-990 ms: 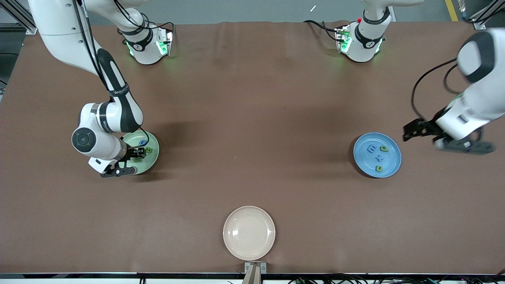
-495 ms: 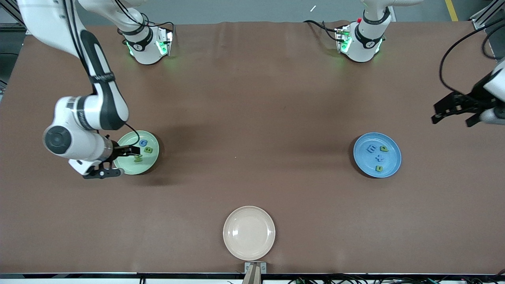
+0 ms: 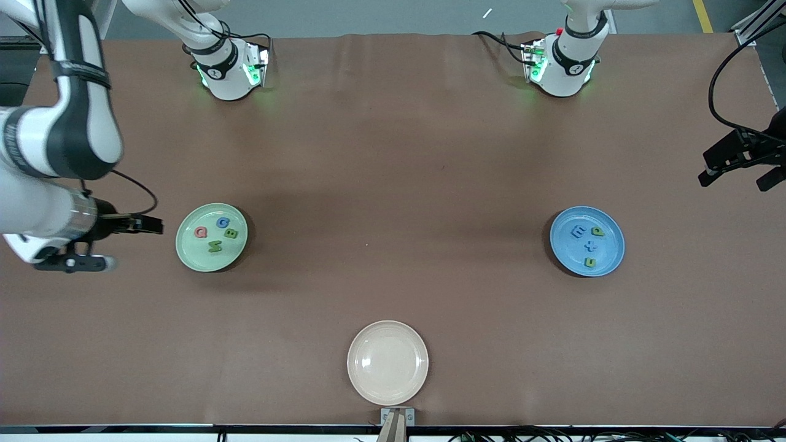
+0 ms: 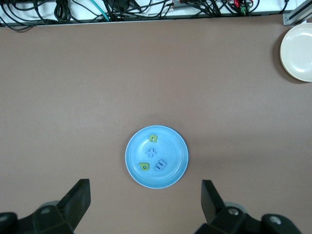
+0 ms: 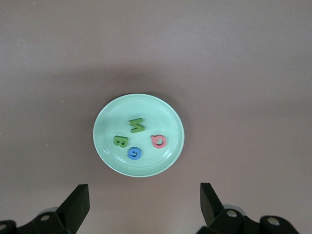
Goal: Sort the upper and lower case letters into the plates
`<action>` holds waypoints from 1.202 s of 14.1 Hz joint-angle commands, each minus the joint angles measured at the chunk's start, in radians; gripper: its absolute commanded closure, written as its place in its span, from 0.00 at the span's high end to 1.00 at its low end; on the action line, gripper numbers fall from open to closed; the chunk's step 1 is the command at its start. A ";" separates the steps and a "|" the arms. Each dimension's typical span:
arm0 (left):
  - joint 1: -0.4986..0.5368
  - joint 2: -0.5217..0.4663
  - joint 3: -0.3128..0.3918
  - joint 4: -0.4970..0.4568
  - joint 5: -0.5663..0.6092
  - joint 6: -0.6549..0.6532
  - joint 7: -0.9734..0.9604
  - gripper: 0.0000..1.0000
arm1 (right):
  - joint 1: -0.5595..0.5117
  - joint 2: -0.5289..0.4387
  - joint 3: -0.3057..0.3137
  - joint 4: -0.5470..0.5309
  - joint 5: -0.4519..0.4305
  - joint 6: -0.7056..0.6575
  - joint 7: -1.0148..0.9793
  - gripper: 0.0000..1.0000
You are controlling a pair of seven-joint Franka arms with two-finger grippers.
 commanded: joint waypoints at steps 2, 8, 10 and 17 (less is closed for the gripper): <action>0.084 -0.037 -0.089 0.009 -0.003 -0.037 0.011 1.00 | -0.041 0.005 0.014 0.077 -0.012 -0.057 -0.001 1.00; 0.112 -0.064 -0.137 0.010 -0.003 -0.038 0.011 1.00 | -0.084 0.006 -0.002 0.169 -0.020 -0.109 -0.128 1.00; 0.112 -0.064 -0.137 0.010 -0.003 -0.038 0.011 1.00 | -0.087 0.006 -0.002 0.180 -0.021 -0.121 -0.128 1.00; 0.089 0.040 -0.141 0.122 0.000 -0.029 0.047 1.00 | -0.117 0.006 -0.002 0.240 -0.078 -0.183 -0.168 1.00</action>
